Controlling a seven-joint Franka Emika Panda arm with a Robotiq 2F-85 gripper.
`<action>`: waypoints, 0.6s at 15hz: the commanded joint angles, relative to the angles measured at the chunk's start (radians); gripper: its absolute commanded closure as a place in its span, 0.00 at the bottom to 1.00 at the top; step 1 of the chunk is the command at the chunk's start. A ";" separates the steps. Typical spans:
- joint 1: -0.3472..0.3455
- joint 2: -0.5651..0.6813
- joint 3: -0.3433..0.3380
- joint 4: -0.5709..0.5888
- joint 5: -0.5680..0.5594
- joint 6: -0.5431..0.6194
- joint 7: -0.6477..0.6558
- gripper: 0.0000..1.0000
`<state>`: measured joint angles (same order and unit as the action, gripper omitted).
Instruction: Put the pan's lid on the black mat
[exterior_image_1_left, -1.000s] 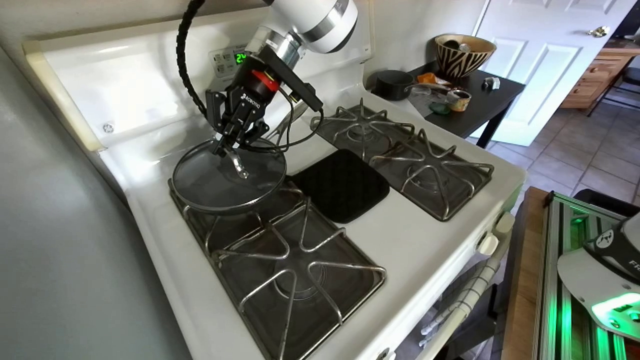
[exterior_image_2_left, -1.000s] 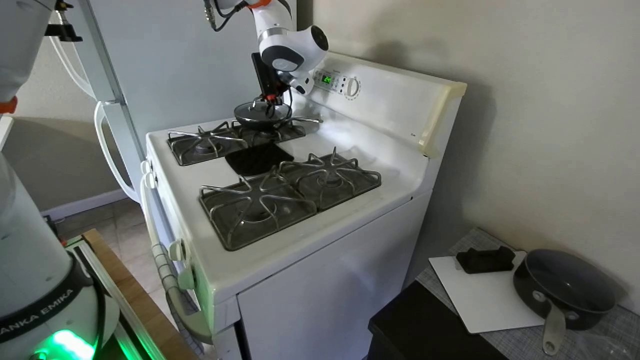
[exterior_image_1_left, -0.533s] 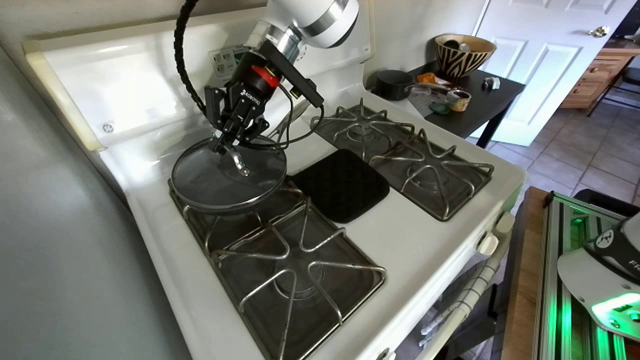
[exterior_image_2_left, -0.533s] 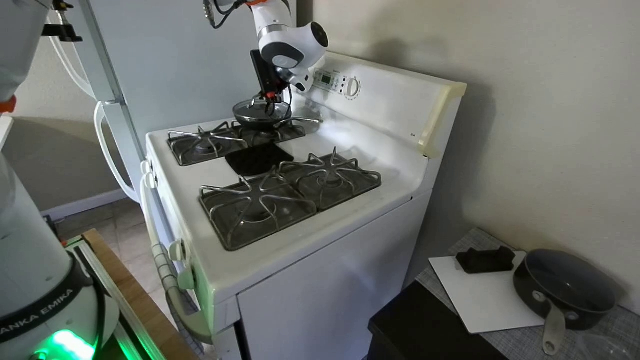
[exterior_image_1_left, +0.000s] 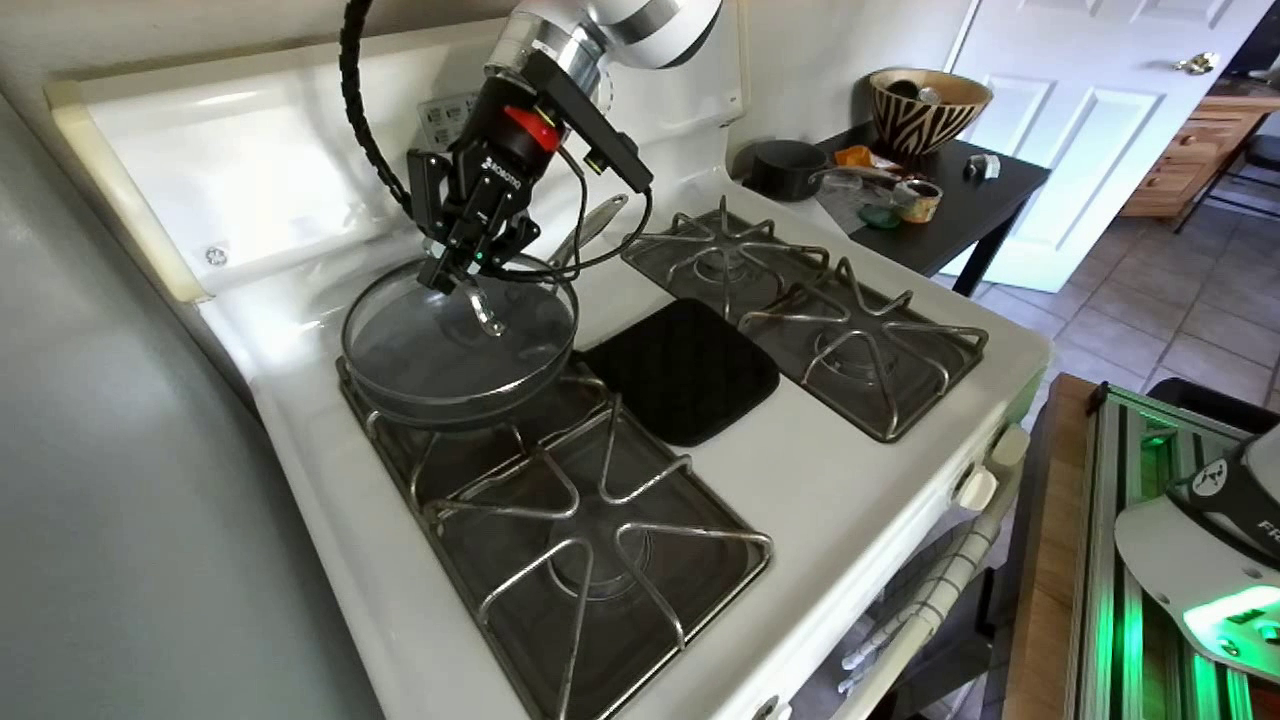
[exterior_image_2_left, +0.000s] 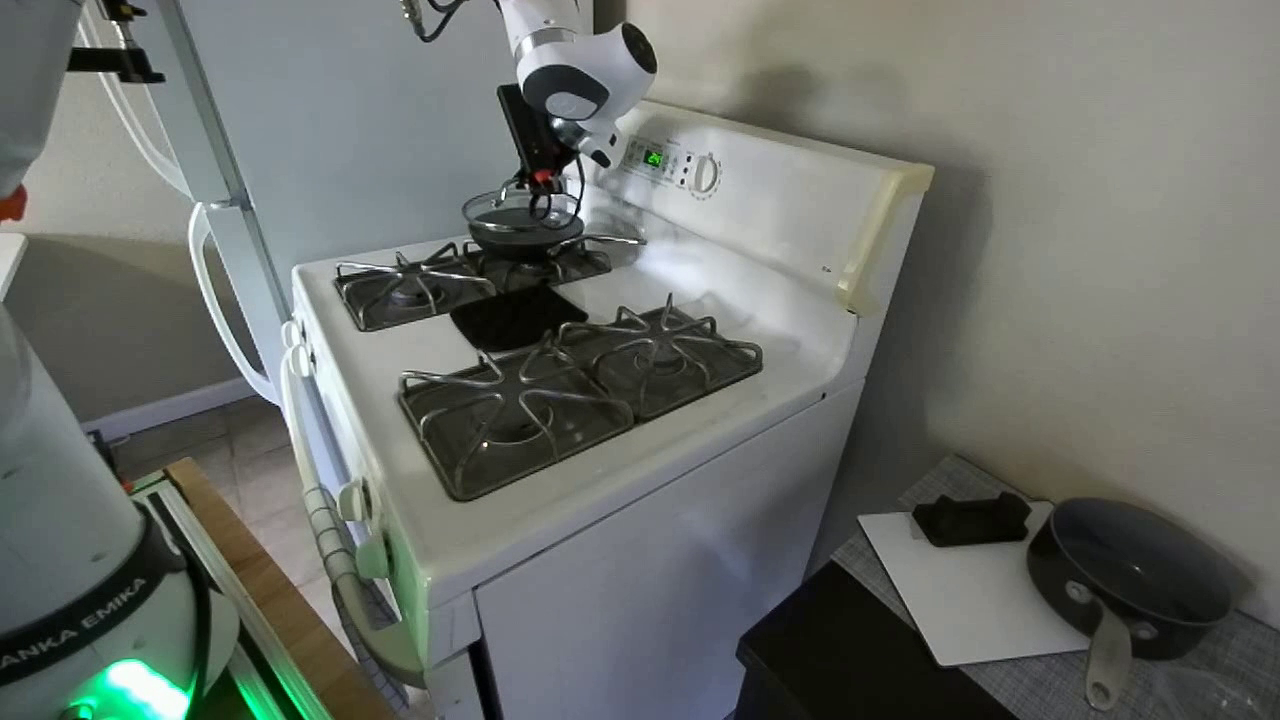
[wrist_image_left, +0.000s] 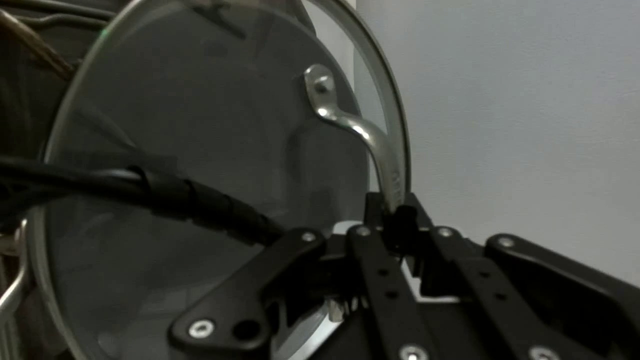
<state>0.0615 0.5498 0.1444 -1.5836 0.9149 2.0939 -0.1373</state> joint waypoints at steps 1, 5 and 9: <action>-0.006 -0.034 -0.009 -0.011 -0.029 -0.049 0.025 0.99; -0.021 -0.047 -0.013 -0.025 -0.024 -0.090 0.016 0.99; -0.035 -0.050 -0.021 -0.041 -0.017 -0.116 -0.002 0.99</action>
<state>0.0424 0.5394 0.1260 -1.5854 0.8996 2.0155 -0.1367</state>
